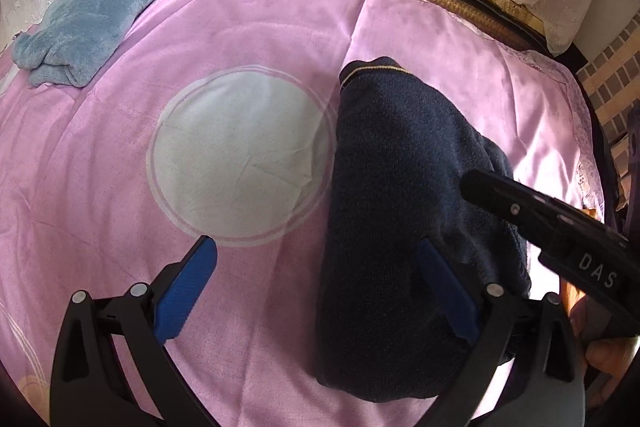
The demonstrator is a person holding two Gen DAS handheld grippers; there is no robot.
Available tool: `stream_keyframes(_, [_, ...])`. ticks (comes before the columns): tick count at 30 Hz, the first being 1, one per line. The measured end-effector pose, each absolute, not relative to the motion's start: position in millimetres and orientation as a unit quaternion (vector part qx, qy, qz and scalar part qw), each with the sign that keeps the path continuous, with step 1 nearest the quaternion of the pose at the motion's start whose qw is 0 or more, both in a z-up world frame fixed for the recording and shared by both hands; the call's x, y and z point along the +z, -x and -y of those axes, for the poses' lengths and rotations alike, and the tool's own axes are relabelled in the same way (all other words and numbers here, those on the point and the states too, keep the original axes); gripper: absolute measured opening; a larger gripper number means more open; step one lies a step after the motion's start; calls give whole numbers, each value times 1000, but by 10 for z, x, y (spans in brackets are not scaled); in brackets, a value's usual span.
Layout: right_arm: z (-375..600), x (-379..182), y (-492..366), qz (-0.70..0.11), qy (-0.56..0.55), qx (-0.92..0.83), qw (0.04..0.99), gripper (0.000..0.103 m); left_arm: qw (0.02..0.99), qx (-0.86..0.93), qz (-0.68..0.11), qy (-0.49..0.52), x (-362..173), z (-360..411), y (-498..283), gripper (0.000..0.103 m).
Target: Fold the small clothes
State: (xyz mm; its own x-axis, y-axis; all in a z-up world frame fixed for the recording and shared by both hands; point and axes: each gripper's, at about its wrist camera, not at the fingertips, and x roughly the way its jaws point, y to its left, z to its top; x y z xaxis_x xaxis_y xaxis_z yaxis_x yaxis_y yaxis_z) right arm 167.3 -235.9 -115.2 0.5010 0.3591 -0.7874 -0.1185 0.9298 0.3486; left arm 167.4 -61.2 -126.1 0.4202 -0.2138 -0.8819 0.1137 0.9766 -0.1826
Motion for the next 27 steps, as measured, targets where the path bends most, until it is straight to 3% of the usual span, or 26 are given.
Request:
stream_keyframes(10, [2168,-1314,-2185,-516,-106,143,838,39,836,-101,-539,37,-1462,694,-1737,99])
stream_keyframes(15, [2290,-1496,-2200,-526,-154,143,824,41,838,-96,-536,33,-1519,715,-1745,99])
stream_keyframes(27, [2285,-1354,-2039,-517,-138,136,834,43,840,-86,-534,28,-1494,736,-1724,99])
